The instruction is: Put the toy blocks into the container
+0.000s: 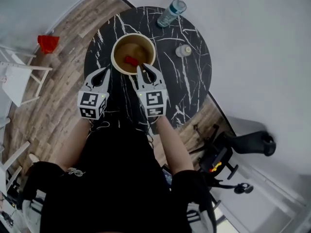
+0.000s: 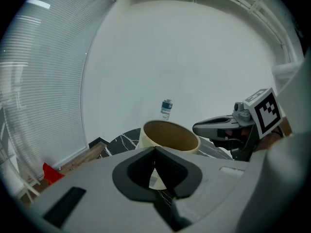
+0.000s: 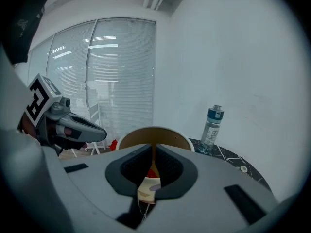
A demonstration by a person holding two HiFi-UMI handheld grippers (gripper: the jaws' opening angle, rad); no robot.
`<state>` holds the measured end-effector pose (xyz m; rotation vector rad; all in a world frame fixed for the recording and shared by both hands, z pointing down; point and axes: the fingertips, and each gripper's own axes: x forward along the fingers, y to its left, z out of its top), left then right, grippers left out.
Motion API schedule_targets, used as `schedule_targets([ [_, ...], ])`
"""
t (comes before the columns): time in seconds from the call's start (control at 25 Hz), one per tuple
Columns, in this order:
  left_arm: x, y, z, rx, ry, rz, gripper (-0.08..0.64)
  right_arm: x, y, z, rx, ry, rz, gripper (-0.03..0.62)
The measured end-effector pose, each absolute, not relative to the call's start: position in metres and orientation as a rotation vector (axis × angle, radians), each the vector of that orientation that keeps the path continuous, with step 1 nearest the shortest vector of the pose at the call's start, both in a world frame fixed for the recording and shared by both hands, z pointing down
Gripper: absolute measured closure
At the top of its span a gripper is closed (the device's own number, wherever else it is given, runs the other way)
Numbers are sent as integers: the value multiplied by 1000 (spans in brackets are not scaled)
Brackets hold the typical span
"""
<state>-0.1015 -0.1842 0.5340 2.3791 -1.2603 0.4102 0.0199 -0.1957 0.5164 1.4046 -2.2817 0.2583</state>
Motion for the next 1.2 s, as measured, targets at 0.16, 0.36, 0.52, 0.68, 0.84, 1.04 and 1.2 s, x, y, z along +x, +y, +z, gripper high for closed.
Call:
schedule_targets([
  [0.16, -97, -176, 535, 2390, -1245, 431, 560, 31, -187, 508, 1449, -2308, 244, 595],
  [0.36, -87, -163, 538, 2405, -1217, 467, 560, 45, -173, 505, 1498, -2307, 251, 595],
  [0.52, -73, -149, 546, 2422, -1180, 532, 560, 62, -157, 510, 1535, -2285, 270, 595],
  [0.68, -51, -134, 554, 2465, -1072, 578, 560, 81, -137, 517, 1597, -2250, 309, 595],
  [0.84, -26, -123, 559, 2529, -948, 641, 560, 99, -117, 518, 1656, -2232, 339, 595],
  [1.04, 3, -114, 561, 2627, -793, 728, 560, 122, -90, 524, 1719, -2180, 397, 595],
  [1.2, 25, -105, 571, 2717, -643, 887, 560, 137, -71, 532, 1764, -2153, 447, 595],
])
